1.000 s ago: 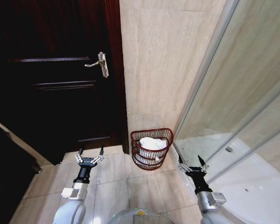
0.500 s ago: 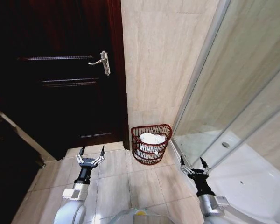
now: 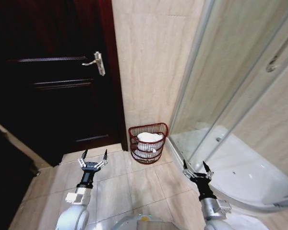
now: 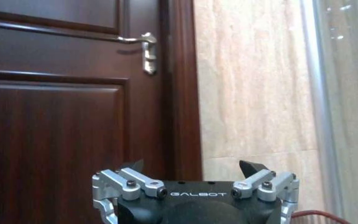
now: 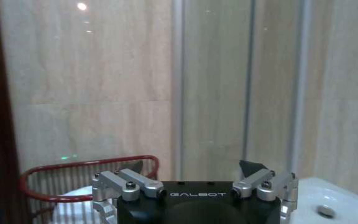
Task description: Discard the used towel into the hamper.
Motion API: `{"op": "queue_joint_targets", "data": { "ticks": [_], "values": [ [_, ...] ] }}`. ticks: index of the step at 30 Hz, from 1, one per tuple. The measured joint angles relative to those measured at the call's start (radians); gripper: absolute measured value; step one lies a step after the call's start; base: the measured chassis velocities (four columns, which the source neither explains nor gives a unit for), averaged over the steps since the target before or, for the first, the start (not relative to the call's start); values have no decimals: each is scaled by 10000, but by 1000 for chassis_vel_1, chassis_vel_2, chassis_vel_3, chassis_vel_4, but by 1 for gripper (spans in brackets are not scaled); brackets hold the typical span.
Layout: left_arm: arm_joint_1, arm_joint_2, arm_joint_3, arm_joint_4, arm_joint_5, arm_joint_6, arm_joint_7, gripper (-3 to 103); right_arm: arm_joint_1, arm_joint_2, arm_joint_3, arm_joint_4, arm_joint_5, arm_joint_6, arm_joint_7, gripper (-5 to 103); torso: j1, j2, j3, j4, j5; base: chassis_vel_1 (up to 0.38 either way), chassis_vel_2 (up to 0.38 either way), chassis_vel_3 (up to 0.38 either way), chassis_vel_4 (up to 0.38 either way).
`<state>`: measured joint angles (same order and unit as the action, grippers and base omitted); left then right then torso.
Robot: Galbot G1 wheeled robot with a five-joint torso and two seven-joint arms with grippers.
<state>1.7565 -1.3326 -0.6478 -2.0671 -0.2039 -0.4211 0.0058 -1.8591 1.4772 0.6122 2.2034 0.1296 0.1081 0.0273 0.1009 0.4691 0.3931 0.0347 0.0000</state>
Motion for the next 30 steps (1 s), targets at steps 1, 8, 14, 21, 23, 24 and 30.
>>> {"op": "queue_joint_targets", "data": {
  "ticks": [1, 8, 14, 21, 23, 24, 30],
  "values": [
    [-20, 6, 1, 23, -7, -2, -1, 100, -9, 7, -3, -15, -20, 11, 0, 100, 0, 0, 0, 1, 0, -112, -65, -84, -107],
    [-71, 21, 18, 76, -18, -11, -1, 100, -15, 51, -3, -21, -93, 12, -1, 100, 0, 0, 0, -1, 0, -118, -110, -99, -107],
    [-139, 31, 21, 176, -71, -137, -1, 100, -16, 116, -29, -12, -86, 19, 29, 100, 0, 0, -1, -1, -1, -117, -134, -127, -128],
    [-192, 75, -15, 241, -233, -230, -18, 100, -202, 165, -84, 151, -116, -249, 81, 100, 0, 0, -2, -3, 0, -90, -90, -78, -74],
    [-191, 81, -17, 243, -238, -231, -19, 100, -256, 157, -129, 184, -162, -297, 66, 100, 0, 0, -1, 0, 0, 0, 0, 0, 0],
    [-191, 83, -17, 244, -240, -232, -20, 100, -306, 123, -203, 204, -246, -326, 63, 100, 0, 0, -1, 2, -1, 0, 0, 0, 0],
    [-188, 70, -10, 243, -242, -235, -18, 100, -311, -42, -523, 215, -387, -348, 293, 100, 0, 0, -2, 2, 0, -28, -25, 22, 21]
  ]
}}
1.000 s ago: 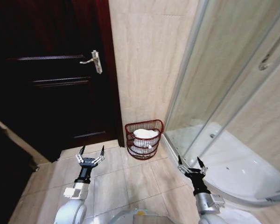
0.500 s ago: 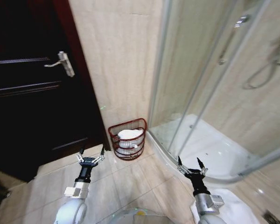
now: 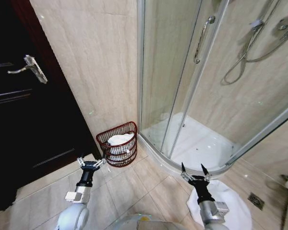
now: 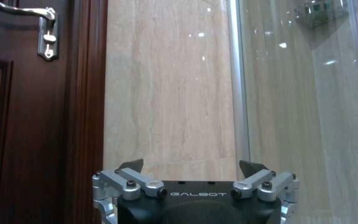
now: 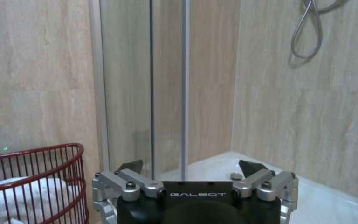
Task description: Discard the used towel into the hamper.
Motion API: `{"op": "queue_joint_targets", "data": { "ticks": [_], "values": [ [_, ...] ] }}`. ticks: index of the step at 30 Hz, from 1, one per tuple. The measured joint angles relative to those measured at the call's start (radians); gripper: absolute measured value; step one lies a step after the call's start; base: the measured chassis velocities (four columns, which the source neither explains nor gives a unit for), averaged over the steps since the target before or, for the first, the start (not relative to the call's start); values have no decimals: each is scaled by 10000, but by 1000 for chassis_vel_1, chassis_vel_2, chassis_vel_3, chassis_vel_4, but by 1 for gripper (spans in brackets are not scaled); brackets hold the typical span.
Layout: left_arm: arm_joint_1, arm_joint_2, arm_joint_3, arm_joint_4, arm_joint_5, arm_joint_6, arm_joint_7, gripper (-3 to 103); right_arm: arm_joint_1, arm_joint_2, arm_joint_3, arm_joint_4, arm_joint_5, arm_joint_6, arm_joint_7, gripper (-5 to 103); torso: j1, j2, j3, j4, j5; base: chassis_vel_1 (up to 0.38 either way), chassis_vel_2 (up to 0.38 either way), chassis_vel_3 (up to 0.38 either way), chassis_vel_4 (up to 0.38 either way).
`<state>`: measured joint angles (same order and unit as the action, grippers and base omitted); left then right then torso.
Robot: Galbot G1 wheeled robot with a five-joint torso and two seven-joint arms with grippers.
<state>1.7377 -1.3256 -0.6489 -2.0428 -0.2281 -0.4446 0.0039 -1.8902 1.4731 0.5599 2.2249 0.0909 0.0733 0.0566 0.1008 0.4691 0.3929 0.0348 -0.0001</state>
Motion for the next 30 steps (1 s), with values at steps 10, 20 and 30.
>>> {"op": "queue_joint_targets", "data": {
  "ticks": [10, 20, 30],
  "values": [
    [135, -103, 25, -58, 21, -109, 29, 100, 109, -67, -358, 227, -227, -199, 216, 100, -1, 0, 0, -1, 1, -87, -88, 87, 86],
    [204, -59, -56, -42, -55, -236, 18, 100, 92, -76, -443, 264, -256, -239, 440, 100, 0, 0, 1, -1, 0, -52, -55, 63, 73],
    [129, -72, -18, -10, -64, -235, 18, 100, -15, -78, -263, 268, -252, -241, 562, 100, 0, 0, 1, -2, 2, -25, -111, 23, 112]
  ]
}}
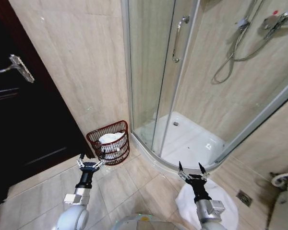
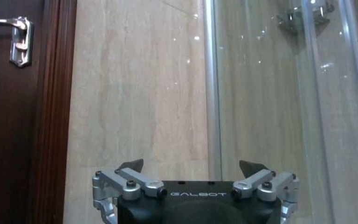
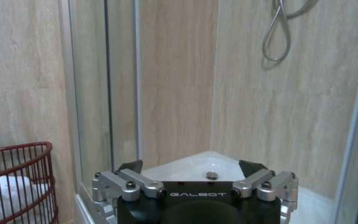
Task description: Discard the used towel into the hamper.
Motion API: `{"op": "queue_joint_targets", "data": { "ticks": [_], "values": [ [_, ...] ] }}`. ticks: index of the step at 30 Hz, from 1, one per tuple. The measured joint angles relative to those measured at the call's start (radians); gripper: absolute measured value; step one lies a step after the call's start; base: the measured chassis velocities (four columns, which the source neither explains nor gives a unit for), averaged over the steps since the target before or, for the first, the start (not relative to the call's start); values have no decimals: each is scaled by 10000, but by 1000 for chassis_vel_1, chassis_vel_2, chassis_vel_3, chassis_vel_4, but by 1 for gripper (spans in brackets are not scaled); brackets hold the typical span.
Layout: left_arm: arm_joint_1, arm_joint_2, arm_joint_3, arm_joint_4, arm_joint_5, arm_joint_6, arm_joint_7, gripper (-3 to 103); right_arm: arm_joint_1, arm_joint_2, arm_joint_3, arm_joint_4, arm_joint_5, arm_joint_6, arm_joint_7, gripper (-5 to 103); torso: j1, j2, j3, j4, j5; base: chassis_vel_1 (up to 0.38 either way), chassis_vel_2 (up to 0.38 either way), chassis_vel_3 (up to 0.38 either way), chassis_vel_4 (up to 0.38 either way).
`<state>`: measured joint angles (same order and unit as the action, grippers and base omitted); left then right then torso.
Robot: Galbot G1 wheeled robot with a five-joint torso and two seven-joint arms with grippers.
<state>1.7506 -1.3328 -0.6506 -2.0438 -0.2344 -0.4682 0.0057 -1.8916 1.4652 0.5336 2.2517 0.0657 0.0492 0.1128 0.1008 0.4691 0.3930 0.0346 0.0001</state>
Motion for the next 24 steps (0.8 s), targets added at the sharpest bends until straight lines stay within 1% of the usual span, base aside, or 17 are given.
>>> {"op": "queue_joint_targets", "data": {
  "ticks": [8, 12, 19, 24],
  "values": [
    [10, -5, 3, 16, -12, -16, 0, 100, -11, 11, -6, -17, -7, -10, 41, 100, 0, 0, 0, 0, -1, -13, -106, 11, 117],
    [14, -2, 2, 57, -13, -62, 0, 100, -9, 0, -6, -25, -74, -156, 157, 100, 0, 0, 0, 1, -2, -27, -128, 22, 119],
    [29, -3, 2, 64, -12, -103, 1, 100, 0, -3, 11, -54, -61, -175, 203, 100, 0, 0, 0, 0, -1, -35, -159, 28, 155],
    [22, -23, 8, 65, -11, -107, 1, 100, 75, 14, 22, -270, 76, -219, 484, 100, 0, 0, 0, 0, 0, -13, -153, 10, 152]
  ]
}}
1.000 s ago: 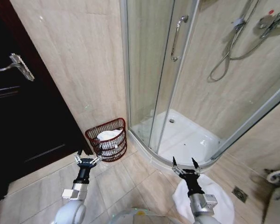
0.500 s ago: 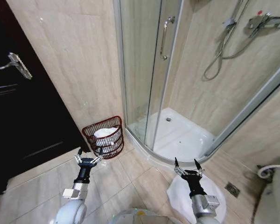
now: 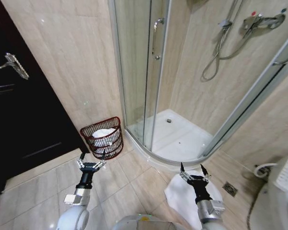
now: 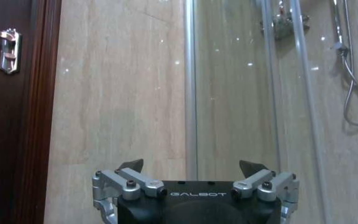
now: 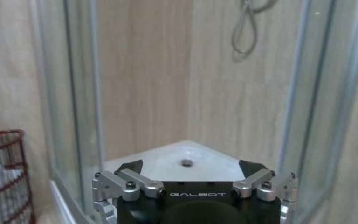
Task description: Discard the used towel into the hamper.
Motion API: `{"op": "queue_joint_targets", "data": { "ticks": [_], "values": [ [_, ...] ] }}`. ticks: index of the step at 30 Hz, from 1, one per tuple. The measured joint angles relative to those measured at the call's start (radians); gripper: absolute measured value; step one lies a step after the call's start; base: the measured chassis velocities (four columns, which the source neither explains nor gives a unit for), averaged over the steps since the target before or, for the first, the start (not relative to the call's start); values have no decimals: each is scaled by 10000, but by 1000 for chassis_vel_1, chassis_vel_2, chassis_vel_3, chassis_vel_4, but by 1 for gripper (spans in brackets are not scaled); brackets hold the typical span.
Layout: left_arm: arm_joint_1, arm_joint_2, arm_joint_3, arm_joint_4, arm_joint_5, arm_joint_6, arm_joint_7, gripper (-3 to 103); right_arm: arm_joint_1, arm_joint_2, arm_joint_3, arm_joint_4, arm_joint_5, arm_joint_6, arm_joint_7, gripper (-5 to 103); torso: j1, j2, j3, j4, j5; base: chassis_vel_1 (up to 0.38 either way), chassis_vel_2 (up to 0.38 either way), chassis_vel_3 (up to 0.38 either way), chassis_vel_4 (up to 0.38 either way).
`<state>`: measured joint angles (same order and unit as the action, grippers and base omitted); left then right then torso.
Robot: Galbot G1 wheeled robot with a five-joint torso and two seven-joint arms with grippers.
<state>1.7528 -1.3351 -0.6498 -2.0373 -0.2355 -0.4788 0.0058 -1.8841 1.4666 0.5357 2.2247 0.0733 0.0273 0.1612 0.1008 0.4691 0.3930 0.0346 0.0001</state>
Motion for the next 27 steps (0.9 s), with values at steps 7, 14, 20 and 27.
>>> {"op": "queue_joint_targets", "data": {
  "ticks": [7, 14, 20, 27],
  "values": [
    [0, -7, 19, -12, -9, 25, 37, 100, 262, 145, 686, -743, 295, 184, 58, 100, -5, -8, -6, 0, -1, -13, -73, 5, 85],
    [-5, -14, 48, 12, 32, 47, 54, 100, 321, 258, 1247, -1364, 811, 371, -226, 100, -94, -233, -137, 1, 0, 0, 0, 0, 0],
    [4, -37, 58, 46, 130, 49, 72, 100, 520, 222, 1585, -1982, 1527, 225, -350, 100, -184, -449, -267, 0, 0, 0, 0, 0, 0],
    [66, -134, 99, 49, 264, 26, 98, 100, 1245, -51, 1934, -3331, 2759, -523, -451, 100, -315, -797, -482, 3, 0, 0, 0, 0, 0]
  ]
}}
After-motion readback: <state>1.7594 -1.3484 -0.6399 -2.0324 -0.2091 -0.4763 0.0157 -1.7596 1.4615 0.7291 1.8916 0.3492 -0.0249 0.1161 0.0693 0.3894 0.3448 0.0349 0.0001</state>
